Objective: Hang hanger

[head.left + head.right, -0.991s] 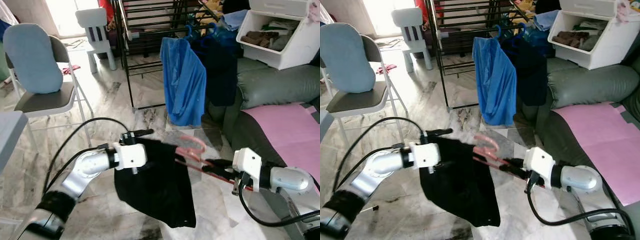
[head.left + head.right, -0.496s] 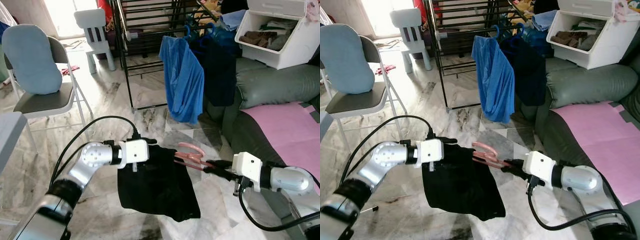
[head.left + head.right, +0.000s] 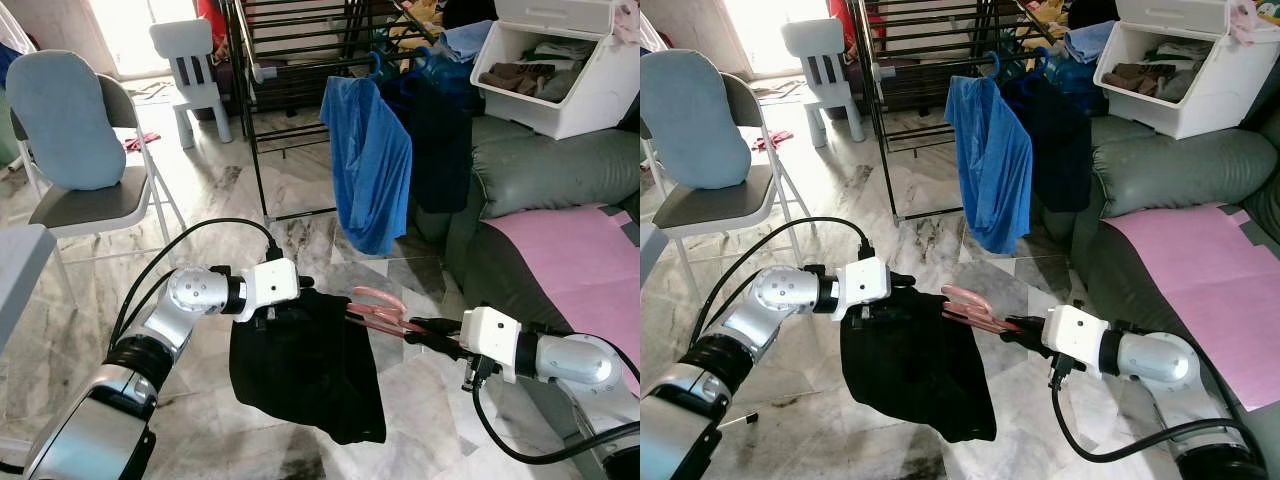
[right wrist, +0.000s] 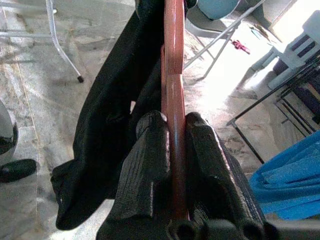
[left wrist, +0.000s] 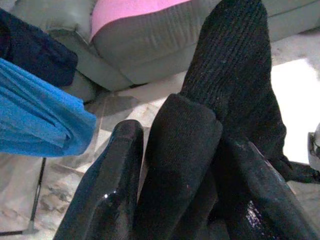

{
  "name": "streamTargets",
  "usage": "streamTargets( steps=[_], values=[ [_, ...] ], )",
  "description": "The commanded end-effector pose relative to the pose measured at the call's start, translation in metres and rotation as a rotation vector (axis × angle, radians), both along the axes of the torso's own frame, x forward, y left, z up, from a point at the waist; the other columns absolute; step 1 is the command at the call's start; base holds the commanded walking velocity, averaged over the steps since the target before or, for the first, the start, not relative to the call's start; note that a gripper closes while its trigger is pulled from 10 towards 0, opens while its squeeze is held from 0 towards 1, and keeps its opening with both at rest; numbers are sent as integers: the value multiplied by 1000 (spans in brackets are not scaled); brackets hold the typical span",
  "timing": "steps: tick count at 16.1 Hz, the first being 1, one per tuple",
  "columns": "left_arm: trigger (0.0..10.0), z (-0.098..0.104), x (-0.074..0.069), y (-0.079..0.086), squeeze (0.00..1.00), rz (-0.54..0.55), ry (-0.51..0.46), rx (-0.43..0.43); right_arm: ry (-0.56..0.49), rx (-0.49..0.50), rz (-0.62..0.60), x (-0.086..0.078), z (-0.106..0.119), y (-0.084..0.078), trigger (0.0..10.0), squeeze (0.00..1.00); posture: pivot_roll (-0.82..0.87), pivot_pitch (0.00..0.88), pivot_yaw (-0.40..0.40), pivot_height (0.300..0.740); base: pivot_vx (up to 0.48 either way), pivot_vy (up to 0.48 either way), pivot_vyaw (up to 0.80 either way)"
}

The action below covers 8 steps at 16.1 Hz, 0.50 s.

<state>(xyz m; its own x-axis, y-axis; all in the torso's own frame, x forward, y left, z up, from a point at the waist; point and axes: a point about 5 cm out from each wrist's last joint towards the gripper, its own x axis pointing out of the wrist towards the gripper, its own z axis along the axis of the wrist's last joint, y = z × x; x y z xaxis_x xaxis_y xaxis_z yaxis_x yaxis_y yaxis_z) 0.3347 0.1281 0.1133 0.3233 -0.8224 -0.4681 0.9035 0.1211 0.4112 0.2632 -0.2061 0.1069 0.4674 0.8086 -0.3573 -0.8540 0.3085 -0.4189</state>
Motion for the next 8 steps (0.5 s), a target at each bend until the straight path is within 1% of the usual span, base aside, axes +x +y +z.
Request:
streamTargets(
  steps=[1,4,8],
  values=[
    [0,4,4,3,0,1,12,12,-60,9,16,4,8,4,10000,0,-118,0,51,740,0,0,0],
    [0,3,4,3,0,-4,62,23,-65,-1,28,3,4,7,10000,0,-113,0,50,740,0,0,0],
    [0,-2,2,4,0,-28,93,54,-76,9,29,4,4,10,10000,0,-111,0,54,740,0,0,0]
  ],
)
